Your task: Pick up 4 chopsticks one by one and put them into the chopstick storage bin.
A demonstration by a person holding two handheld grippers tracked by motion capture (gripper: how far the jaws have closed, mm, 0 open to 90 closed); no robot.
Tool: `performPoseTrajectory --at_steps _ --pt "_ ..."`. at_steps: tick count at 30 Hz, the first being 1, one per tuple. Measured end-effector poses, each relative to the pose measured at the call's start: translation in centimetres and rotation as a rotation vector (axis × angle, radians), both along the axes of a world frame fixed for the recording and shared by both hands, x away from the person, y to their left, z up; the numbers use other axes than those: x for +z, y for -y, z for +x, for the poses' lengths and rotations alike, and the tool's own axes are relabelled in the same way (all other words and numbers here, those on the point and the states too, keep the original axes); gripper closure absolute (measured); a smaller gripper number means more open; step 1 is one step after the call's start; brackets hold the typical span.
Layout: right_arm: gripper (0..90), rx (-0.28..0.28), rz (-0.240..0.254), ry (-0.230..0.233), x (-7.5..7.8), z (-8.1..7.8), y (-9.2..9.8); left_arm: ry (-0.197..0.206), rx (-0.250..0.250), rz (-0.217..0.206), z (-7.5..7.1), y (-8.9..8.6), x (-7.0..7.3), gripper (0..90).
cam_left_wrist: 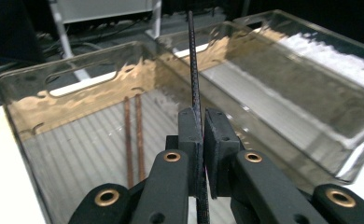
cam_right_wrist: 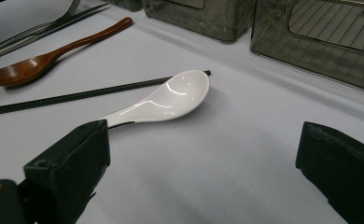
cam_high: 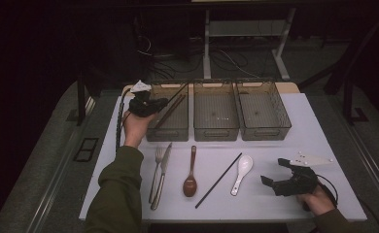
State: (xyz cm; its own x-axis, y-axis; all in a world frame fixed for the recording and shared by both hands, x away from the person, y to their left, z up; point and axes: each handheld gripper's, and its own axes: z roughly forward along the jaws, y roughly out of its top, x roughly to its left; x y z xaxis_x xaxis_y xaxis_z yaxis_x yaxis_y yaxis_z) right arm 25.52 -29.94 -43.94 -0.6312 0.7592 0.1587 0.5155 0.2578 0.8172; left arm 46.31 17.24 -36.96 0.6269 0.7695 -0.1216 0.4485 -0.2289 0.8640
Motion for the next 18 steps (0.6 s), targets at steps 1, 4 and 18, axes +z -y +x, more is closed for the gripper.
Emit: performPoseTrajectory --at_steps 1,4,18 --pt "2.6 -0.002 0.002 0.002 0.0 0.0 0.0 -0.003 0.009 0.005 0.1 0.0 -0.1 85.1" --pt "2.6 0.001 0.001 0.001 0.0 0.0 0.0 -0.030 0.042 0.026 0.5 -0.1 -0.5 85.1" --pt "2.6 0.005 0.009 0.003 0.1 0.0 0.1 -0.095 0.145 0.099 1.1 0.2 -1.6 73.6"
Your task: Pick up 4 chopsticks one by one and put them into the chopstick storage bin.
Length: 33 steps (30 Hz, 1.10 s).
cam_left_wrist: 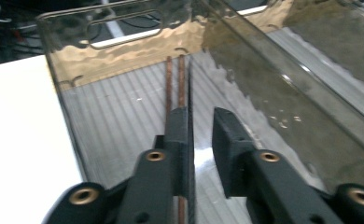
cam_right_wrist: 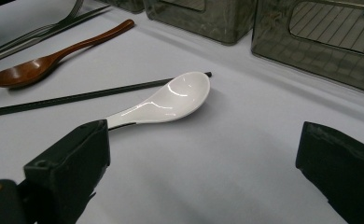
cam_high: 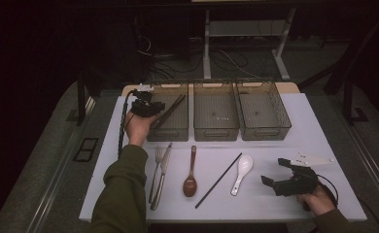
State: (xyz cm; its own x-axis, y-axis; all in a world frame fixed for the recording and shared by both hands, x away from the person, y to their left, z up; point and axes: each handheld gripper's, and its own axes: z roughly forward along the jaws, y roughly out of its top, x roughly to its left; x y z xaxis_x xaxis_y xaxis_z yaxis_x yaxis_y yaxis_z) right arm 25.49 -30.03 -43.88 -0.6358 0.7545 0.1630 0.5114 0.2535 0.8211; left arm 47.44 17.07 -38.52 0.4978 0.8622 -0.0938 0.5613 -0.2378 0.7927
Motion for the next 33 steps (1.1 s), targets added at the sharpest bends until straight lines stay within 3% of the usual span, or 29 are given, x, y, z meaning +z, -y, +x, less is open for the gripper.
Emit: performPoseTrajectory --at_steps 4,14,27,29,33 --pt "2.6 0.002 0.000 0.001 0.0 0.0 0.0 0.010 -0.011 -0.005 -0.3 0.1 0.4 67.6" --pt "2.6 0.000 -0.004 -0.001 0.0 0.0 -0.1 0.023 -0.116 -0.022 -2.0 0.7 1.6 56.2" --pt "2.6 -0.003 -0.004 -0.002 0.0 0.0 0.0 0.043 -0.214 -0.025 -6.8 2.9 2.2 44.3" --pt "2.6 -0.003 -0.003 -0.002 0.0 0.0 0.0 0.046 -0.231 -0.009 -7.5 3.1 2.1 42.9" --pt "2.6 -0.003 -0.004 -0.003 0.0 0.0 0.0 0.051 -0.241 -0.038 -8.9 3.4 1.5 40.8"
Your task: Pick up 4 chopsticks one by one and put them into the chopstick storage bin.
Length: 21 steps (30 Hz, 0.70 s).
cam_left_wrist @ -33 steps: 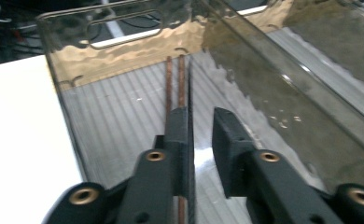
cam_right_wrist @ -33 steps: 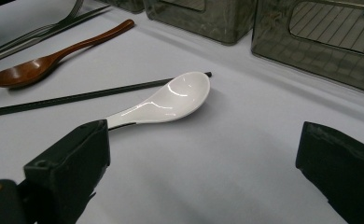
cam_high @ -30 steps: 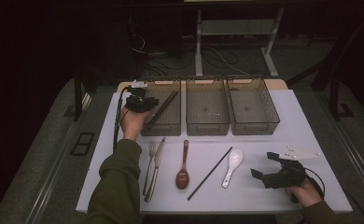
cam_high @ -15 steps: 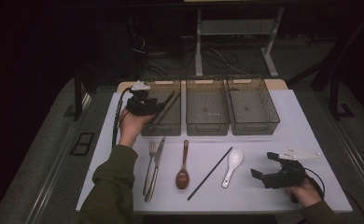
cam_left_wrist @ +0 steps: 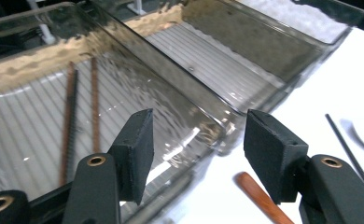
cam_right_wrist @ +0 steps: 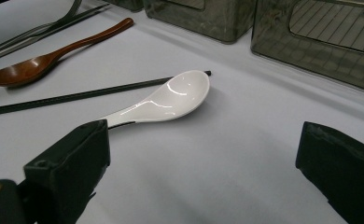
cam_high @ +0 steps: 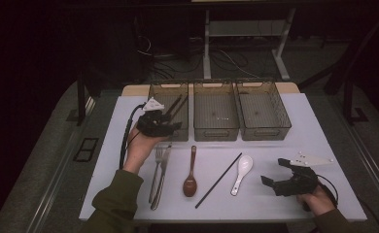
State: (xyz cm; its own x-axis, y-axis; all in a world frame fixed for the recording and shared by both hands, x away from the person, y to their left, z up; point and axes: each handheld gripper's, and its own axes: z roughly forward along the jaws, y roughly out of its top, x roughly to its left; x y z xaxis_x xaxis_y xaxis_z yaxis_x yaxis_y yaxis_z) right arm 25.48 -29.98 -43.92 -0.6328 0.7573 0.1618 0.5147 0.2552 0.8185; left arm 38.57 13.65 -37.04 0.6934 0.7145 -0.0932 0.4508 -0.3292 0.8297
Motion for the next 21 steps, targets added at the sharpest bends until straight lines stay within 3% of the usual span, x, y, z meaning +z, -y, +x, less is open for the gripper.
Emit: performPoseTrajectory --at_steps 12,21 --pt "2.6 0.003 0.000 0.003 0.0 0.0 0.0 -0.030 -0.058 -0.019 -3.2 0.9 -1.9 36.5" --pt "2.6 0.005 0.002 0.006 0.1 -0.1 0.1 -0.027 -0.098 -0.028 -5.5 1.9 -2.9 32.5"
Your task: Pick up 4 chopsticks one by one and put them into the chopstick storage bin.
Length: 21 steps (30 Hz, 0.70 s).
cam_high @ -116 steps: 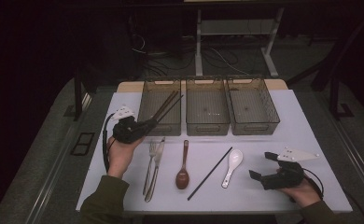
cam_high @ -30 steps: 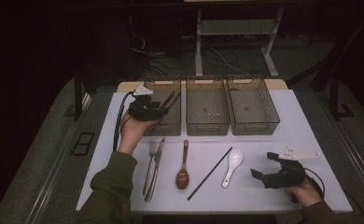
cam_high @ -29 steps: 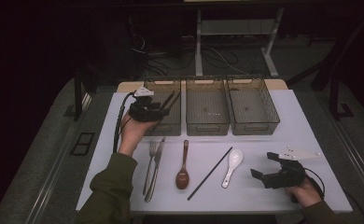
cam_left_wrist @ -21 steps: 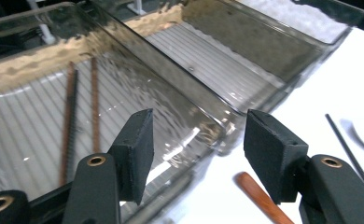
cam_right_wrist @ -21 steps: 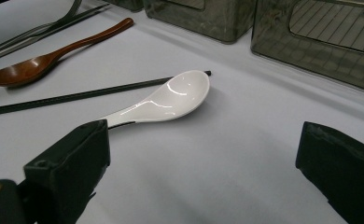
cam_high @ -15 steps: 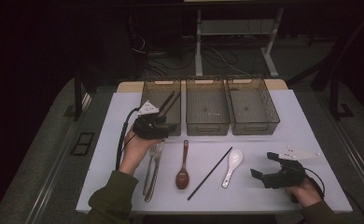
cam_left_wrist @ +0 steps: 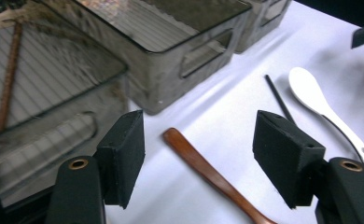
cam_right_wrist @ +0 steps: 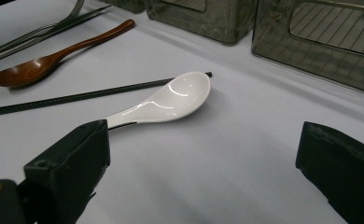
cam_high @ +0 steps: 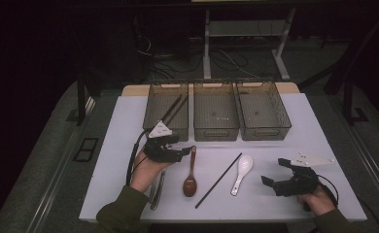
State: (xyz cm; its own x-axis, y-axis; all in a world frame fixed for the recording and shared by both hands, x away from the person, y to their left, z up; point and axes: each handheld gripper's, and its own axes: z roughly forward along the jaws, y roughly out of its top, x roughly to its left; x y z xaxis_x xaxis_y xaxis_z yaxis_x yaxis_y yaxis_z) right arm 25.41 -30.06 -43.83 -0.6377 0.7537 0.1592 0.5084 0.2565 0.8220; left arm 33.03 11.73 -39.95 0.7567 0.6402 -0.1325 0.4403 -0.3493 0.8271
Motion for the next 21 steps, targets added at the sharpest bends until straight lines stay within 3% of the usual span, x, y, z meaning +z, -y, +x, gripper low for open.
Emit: performPoseTrajectory --at_steps 8,21 --pt "2.6 0.000 -0.002 -0.001 0.0 0.0 0.0 -0.002 -0.024 -0.021 -1.9 0.9 -0.4 31.4" --pt "2.6 -0.001 -0.003 0.000 0.0 0.0 0.0 -0.025 -0.085 -0.012 -4.7 3.3 -1.6 34.5"
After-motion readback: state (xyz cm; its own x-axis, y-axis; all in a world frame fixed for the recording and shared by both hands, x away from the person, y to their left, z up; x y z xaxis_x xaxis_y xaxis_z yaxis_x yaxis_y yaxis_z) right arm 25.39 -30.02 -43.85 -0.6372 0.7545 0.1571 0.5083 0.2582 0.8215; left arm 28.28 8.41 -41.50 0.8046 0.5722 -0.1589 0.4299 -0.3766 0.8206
